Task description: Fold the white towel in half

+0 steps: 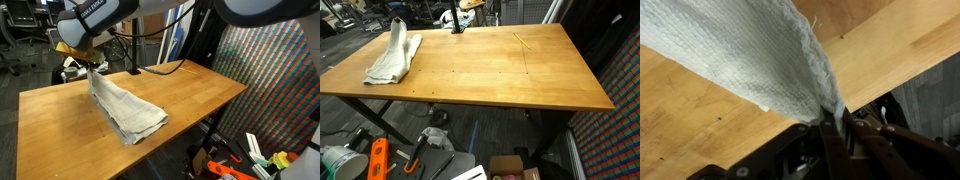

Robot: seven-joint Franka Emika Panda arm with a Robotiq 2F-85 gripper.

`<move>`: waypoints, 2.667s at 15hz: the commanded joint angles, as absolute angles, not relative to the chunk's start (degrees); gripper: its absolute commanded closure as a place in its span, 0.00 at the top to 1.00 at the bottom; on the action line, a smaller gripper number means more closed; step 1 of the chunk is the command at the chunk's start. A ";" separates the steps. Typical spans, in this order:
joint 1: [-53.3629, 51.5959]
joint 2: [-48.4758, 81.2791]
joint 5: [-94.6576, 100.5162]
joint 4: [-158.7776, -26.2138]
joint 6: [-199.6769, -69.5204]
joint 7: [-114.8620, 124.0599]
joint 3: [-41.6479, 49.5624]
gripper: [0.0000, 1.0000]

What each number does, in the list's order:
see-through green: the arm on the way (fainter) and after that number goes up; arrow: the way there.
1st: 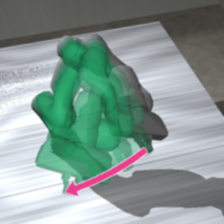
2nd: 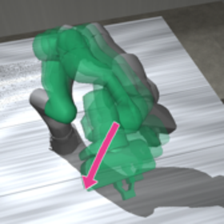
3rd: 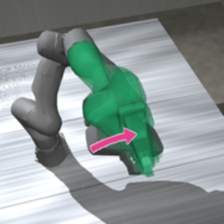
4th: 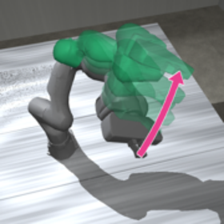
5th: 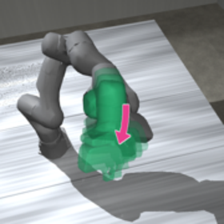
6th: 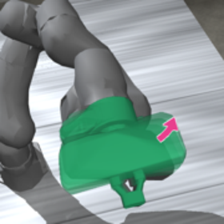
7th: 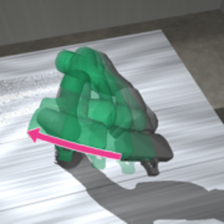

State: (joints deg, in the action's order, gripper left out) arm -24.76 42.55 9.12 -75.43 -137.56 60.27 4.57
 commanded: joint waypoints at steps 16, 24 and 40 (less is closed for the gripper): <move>-19.07 38.74 -3.54 -85.88 -124.16 25.27 -9.26 0.12; -21.13 38.83 -0.14 -80.01 -122.22 25.67 -6.52 0.75; -25.98 61.40 15.30 -48.33 -110.22 43.36 6.21 1.00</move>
State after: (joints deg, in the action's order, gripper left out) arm -26.18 55.69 16.22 -58.58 -116.37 41.88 5.45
